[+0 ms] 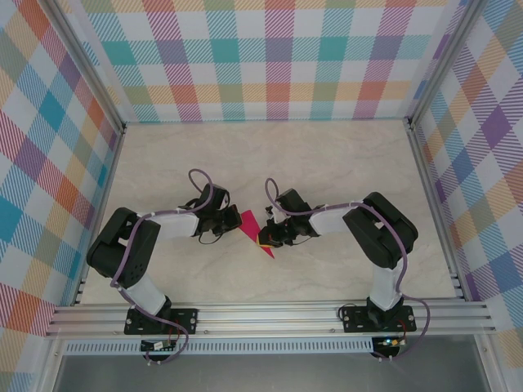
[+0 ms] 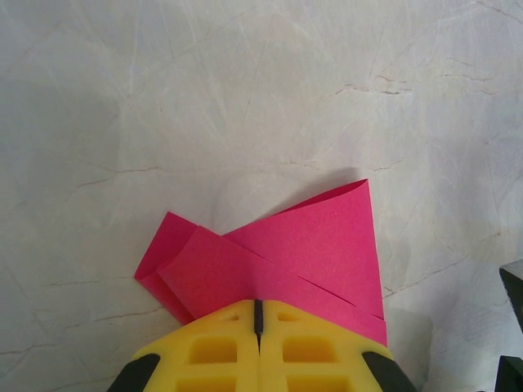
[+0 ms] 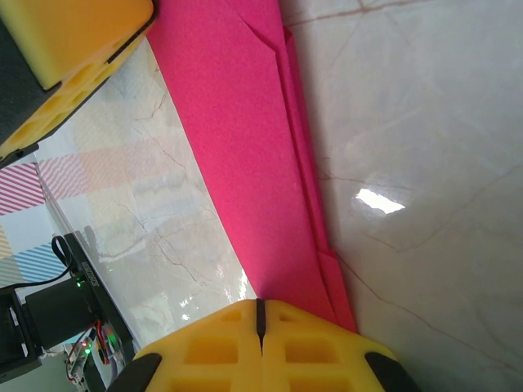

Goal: Fold a paper plane with a square sheet of paper (pick it up from the middle)

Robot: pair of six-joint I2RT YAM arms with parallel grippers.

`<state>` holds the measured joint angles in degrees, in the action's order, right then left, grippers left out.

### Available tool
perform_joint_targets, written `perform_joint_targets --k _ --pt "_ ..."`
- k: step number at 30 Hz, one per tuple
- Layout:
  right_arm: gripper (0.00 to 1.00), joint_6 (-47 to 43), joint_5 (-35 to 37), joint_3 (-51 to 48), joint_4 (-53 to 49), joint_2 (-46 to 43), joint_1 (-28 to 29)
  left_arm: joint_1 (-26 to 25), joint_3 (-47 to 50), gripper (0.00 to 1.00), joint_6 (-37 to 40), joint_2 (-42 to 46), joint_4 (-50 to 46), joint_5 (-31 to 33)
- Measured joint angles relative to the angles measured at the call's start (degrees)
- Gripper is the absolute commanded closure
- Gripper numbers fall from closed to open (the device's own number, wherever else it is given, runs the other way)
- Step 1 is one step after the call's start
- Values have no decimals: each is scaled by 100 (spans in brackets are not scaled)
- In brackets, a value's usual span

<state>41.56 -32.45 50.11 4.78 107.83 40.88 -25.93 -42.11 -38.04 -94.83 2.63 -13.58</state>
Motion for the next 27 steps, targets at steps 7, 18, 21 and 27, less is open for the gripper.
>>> perform_joint_targets --k 7,18,21,27 --pt "95 0 4 -28 48 -11 -2 168 -37 100 66 -24 -13 -2" --pt "95 2 -2 -48 87 -13 0 511 -240 100 210 -168 -197 -188" --pt "95 2 -4 -55 107 -15 -2 570 -313 100 264 -210 -267 -240" --pt "95 4 -4 -57 101 -22 -2 817 -466 100 363 -229 -332 -66"
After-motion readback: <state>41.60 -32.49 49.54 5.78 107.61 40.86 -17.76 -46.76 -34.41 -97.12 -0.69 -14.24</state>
